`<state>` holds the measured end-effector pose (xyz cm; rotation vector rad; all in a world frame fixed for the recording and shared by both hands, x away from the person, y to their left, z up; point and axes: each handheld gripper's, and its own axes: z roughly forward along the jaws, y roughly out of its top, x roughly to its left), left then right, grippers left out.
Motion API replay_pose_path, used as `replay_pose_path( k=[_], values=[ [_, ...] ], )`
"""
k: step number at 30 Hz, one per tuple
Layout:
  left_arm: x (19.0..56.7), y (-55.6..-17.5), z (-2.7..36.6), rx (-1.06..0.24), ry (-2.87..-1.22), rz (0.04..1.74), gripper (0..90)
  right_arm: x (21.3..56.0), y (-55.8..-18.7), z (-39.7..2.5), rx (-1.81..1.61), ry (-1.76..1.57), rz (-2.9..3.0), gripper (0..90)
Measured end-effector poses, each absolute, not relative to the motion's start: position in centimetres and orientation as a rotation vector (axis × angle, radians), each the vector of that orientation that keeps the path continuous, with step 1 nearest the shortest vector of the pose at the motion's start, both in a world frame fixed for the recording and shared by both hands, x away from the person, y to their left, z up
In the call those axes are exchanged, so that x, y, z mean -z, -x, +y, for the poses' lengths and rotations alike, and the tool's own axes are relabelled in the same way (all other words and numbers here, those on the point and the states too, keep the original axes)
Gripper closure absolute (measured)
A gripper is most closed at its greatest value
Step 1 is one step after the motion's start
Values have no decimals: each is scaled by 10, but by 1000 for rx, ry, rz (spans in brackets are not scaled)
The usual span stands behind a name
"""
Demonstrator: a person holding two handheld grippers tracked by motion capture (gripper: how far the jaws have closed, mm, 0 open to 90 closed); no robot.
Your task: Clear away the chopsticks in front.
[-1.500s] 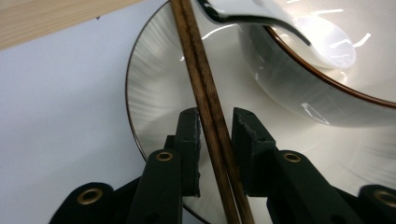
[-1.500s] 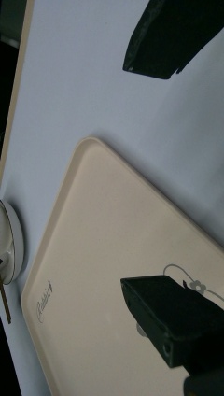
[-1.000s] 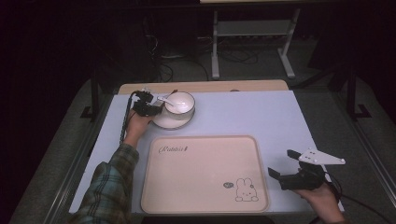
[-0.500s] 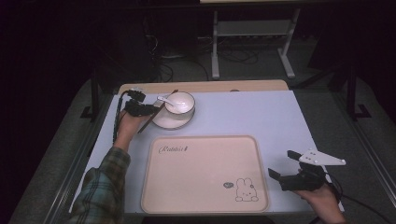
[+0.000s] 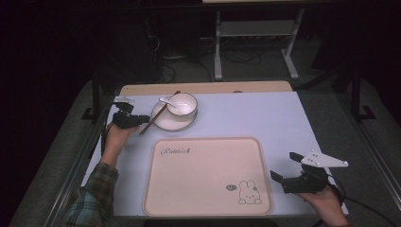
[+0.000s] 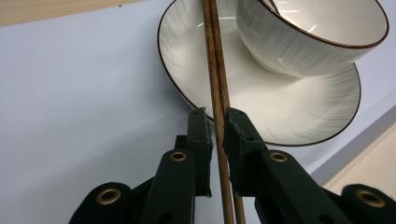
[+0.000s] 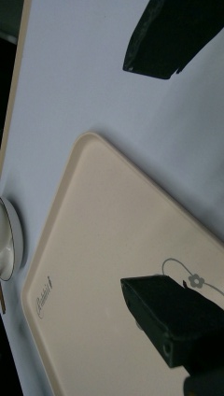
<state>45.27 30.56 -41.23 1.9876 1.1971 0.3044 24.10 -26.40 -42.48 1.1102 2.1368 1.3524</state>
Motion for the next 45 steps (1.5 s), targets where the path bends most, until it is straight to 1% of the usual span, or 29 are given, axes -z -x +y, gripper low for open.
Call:
replay_pose_path(
  k=[15,30,39,42,45],
  values=[
    [418,-454,308,-288,-2006,1212,798,425,-241,-265,-1352,-1115,2134,0],
    [416,-454,301,-288,-2005,1185,782,425,-241,-265,-1351,-1115,2136,0],
    [423,-455,295,-297,-2063,1187,777,425,-241,-265,-1350,-1114,2135,0],
    [425,-455,295,-292,-2069,1194,787,425,-241,-265,-1349,-1115,2135,0],
    [428,-455,295,-289,-2078,1197,815,425,-241,-266,-1349,-1114,2135,0]
  ],
)
